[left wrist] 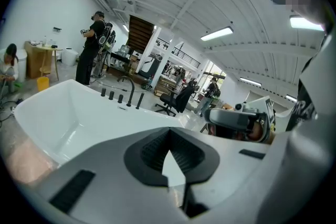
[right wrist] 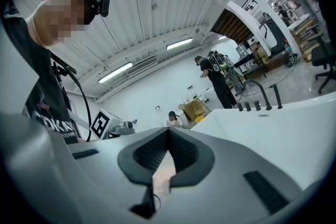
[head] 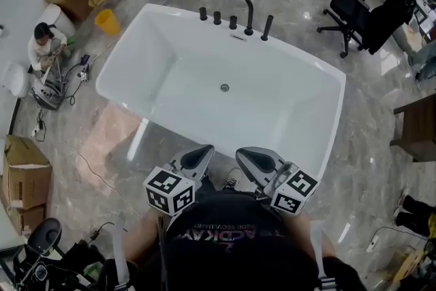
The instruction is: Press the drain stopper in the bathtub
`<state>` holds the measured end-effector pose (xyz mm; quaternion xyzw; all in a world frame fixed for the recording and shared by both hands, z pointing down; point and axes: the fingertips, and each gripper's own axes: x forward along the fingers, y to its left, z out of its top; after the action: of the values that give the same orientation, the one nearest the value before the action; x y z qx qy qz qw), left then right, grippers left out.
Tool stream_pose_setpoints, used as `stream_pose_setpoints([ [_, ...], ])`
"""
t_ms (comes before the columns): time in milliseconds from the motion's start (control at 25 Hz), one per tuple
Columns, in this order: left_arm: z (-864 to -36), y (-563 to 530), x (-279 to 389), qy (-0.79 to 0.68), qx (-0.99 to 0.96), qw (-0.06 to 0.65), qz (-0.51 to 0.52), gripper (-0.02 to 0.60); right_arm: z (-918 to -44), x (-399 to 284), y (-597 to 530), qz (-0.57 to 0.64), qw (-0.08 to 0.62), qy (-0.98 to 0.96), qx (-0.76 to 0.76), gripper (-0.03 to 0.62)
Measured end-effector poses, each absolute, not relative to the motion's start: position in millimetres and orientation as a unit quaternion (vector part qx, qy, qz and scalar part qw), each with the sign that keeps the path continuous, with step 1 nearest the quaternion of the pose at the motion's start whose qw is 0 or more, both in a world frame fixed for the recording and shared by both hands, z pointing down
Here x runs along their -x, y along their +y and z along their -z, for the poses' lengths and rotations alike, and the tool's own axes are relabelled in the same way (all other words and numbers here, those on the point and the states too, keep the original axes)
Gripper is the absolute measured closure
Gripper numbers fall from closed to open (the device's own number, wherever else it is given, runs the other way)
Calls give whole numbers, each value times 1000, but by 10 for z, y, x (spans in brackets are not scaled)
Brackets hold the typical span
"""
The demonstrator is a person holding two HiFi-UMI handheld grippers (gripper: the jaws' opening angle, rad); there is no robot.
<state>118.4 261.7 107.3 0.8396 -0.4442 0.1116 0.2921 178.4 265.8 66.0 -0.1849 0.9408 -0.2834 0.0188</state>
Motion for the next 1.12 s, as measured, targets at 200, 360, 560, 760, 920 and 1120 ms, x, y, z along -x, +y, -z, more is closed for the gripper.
stream_pose_setpoints([
  [200, -1057, 2647, -1170, -451, -838, 285, -113, 577, -648, -1791, 2668, 285, 21, 941, 181, 582],
  [360, -1067, 2668, -1153, -454, -836, 288, -111, 577, -655, -1786, 2682, 284, 21, 941, 180, 582],
  [560, -1048, 2651, -1173, -451, -839, 282, -115, 577, -654, -1817, 2676, 286, 26, 940, 183, 582],
  [760, -1020, 2641, -1220, -445, -843, 276, -120, 577, -643, -1890, 2666, 291, 36, 936, 193, 582],
  [920, -1026, 2652, -1245, -441, -845, 275, -123, 577, -652, -1928, 2672, 293, 41, 934, 198, 582],
  [1120, -1034, 2632, -1238, -443, -844, 275, -127, 577, -671, -1940, 2654, 298, 43, 933, 200, 582],
])
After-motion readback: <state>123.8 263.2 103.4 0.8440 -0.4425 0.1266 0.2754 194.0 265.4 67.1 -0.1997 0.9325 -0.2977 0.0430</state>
